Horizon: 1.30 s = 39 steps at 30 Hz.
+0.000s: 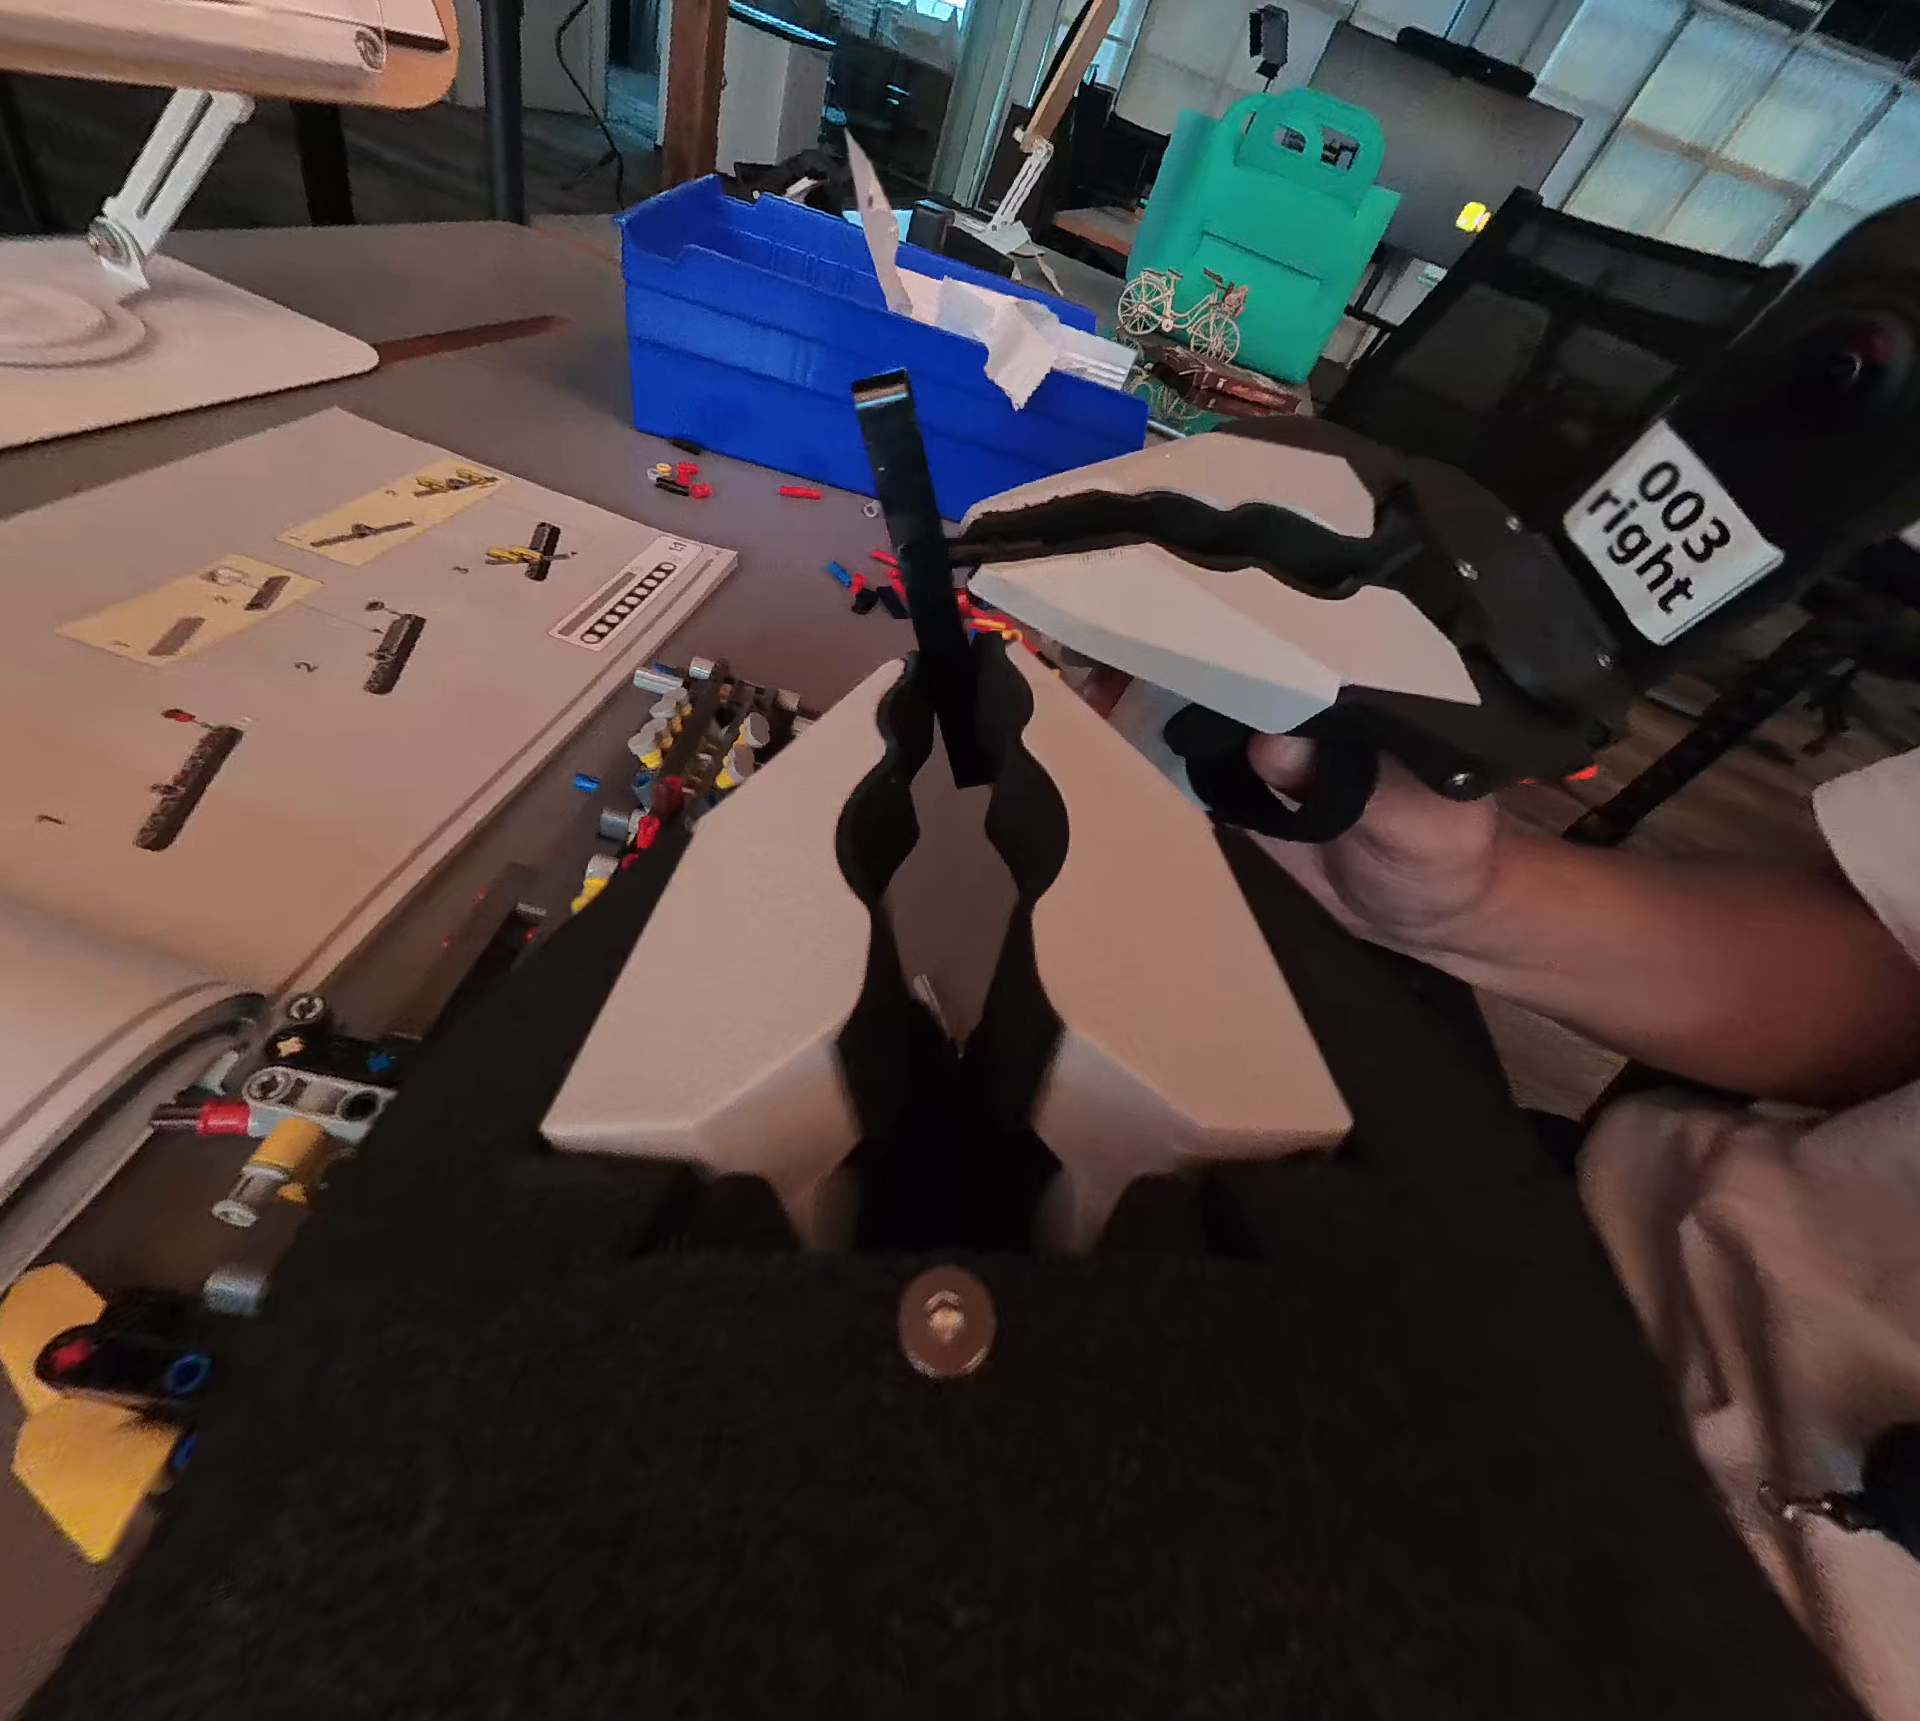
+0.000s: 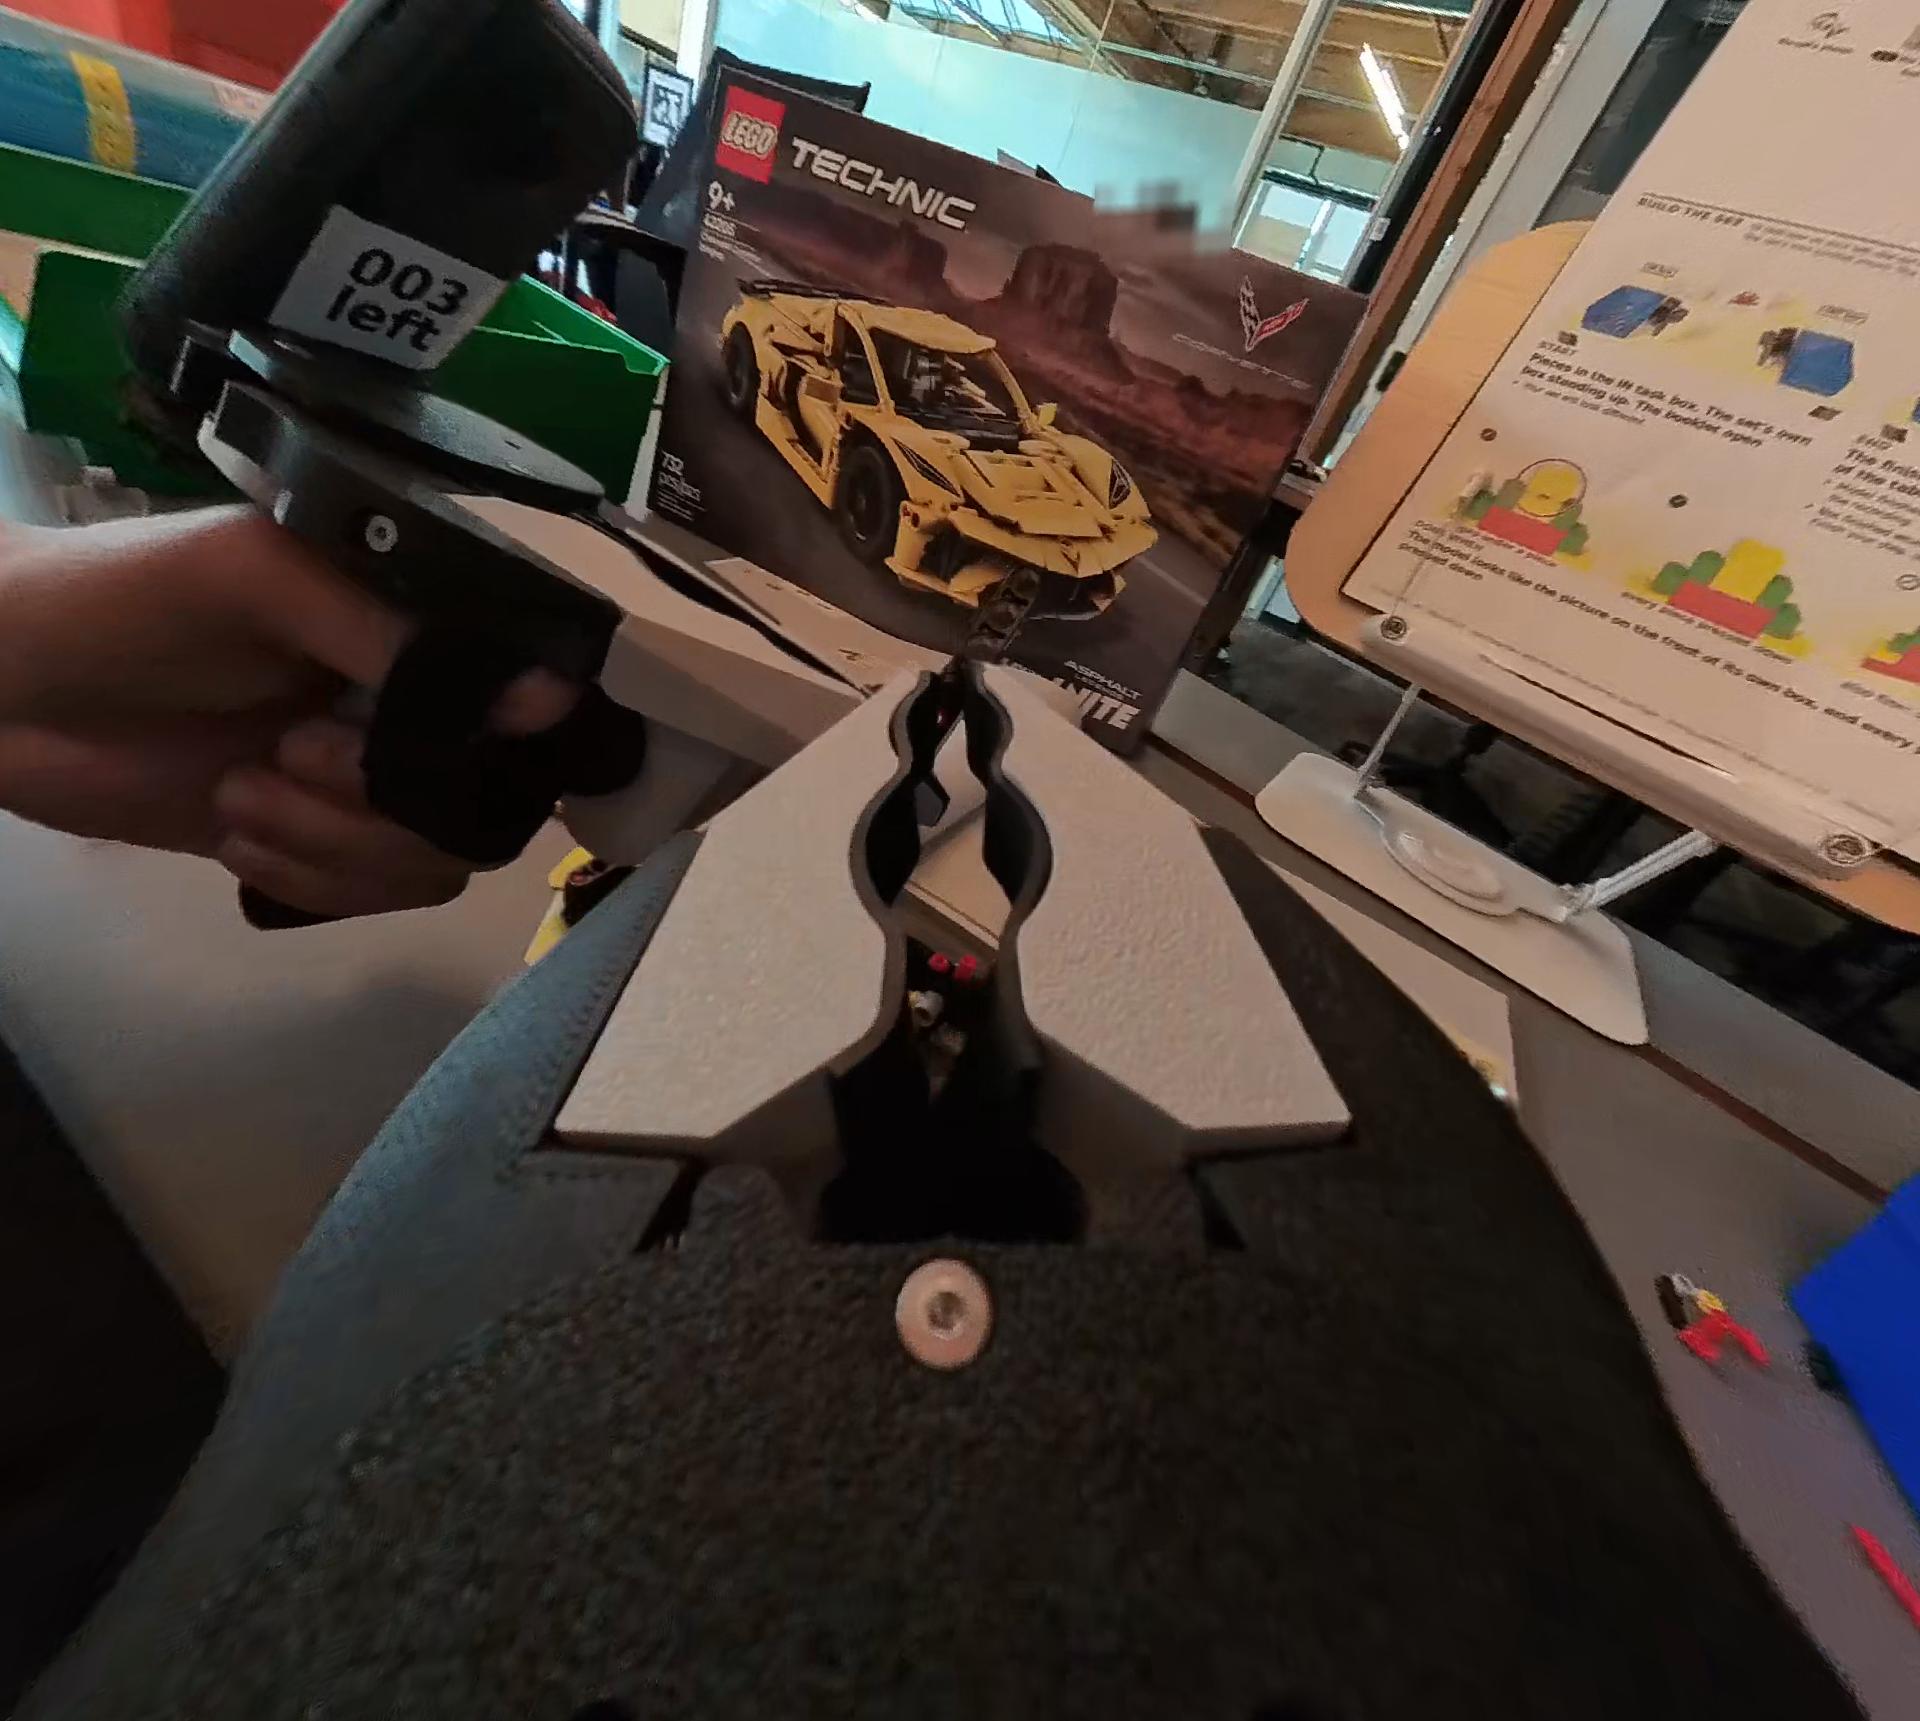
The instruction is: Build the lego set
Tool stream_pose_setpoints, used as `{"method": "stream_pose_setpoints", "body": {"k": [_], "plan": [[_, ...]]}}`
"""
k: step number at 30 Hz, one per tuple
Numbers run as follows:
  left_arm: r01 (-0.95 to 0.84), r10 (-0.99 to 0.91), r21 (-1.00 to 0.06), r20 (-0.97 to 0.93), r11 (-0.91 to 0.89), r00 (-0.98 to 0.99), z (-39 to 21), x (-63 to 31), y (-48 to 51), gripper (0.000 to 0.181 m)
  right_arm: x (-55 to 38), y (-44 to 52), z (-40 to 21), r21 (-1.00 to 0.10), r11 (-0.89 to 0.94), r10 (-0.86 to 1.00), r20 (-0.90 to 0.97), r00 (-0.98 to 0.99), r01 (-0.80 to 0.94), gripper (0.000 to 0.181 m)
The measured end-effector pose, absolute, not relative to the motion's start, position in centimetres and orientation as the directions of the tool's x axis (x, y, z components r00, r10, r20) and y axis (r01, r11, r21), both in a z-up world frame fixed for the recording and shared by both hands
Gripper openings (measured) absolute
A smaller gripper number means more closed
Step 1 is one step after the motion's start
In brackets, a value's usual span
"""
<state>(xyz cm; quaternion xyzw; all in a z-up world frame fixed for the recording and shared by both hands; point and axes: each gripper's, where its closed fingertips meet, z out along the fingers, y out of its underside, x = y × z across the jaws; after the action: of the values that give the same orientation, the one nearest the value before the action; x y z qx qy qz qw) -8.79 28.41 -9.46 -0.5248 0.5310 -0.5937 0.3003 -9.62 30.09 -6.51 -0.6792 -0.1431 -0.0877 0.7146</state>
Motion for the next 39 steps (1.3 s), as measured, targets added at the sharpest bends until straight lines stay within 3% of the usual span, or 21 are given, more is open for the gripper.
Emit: {"method": "stream_pose_setpoints", "body": {"k": [3,7,10,16,21,24,28,31,33,37,39], "plan": [[-0.203,-0.915,-0.941,0.316,-0.269,-0.253,-9.6,-8.7,28.6,0.007,-9.4,30.4,-6.9,-0.942,0.033,0.049,0.337,0.94,0.335,0.004],[-0.186,-0.961,-0.972,0.183,-0.145,-0.207,-9.9,-8.6,28.9,0.007,-9.3,30.4,-7.0,-0.943,0.02,0.047,0.334,0.942,0.333,0.004],[-0.194,-0.991,-0.978,-0.049,0.072,-0.124,-10.4,-8.6,29.6,0.007,-9.3,30.5,-7.4,-0.938,-0.01,0.039,0.346,0.938,0.346,0.004],[-0.254,-0.915,-0.882,-0.403,0.397,-0.032,-11.3,-8.6,31.0,0.006,-9.1,30.6,-8.3,-0.945,-0.064,0.051,0.318,0.947,0.32,0.004],[-0.265,-0.937,-0.899,-0.338,0.35,-0.092,-11.8,-8.7,30.5,0.007,-9.0,30.8,-8.8,-0.91,-0.091,0.043,0.402,0.915,0.404,0.004],[-0.288,-0.909,-0.863,-0.402,0.416,-0.111,-12.3,-8.9,30.7,0.007,-9.1,30.8,-9.4,-0.901,-0.118,0.06,0.414,0.908,0.418,0.004],[-0.311,-0.866,-0.809,-0.481,0.499,-0.139,-12.9,-9.2,31.0,0.006,-9.4,30.8,-9.9,-0.957,-0.125,0.146,0.245,0.959,0.263,0.004],[-0.302,-0.866,-0.812,-0.474,0.5,-0.159,-12.8,-9.3,30.6,0.006,-9.5,30.8,-9.9,-0.991,-0.131,0.221,-0.005,0.975,0.025,0.003],[-0.287,-0.884,-0.836,-0.441,0.467,-0.155,-12.6,-9.1,30.3,0.008,-9.3,30.7,-9.7,-0.992,-0.123,0.229,-0.053,0.972,-0.025,0.003],[-0.282,-0.905,-0.86,-0.394,0.425,-0.161,-12.6,-9.1,30.1,0.006,-9.3,30.7,-9.6,-0.964,-0.104,0.16,0.225,0.961,0.243,0.004],[-0.276,-0.905,-0.862,-0.396,0.425,-0.157,-12.4,-9.1,30.1,0.005,-9.3,30.7,-9.4,-0.975,-0.096,0.156,0.182,0.971,0.199,0.004]]}}
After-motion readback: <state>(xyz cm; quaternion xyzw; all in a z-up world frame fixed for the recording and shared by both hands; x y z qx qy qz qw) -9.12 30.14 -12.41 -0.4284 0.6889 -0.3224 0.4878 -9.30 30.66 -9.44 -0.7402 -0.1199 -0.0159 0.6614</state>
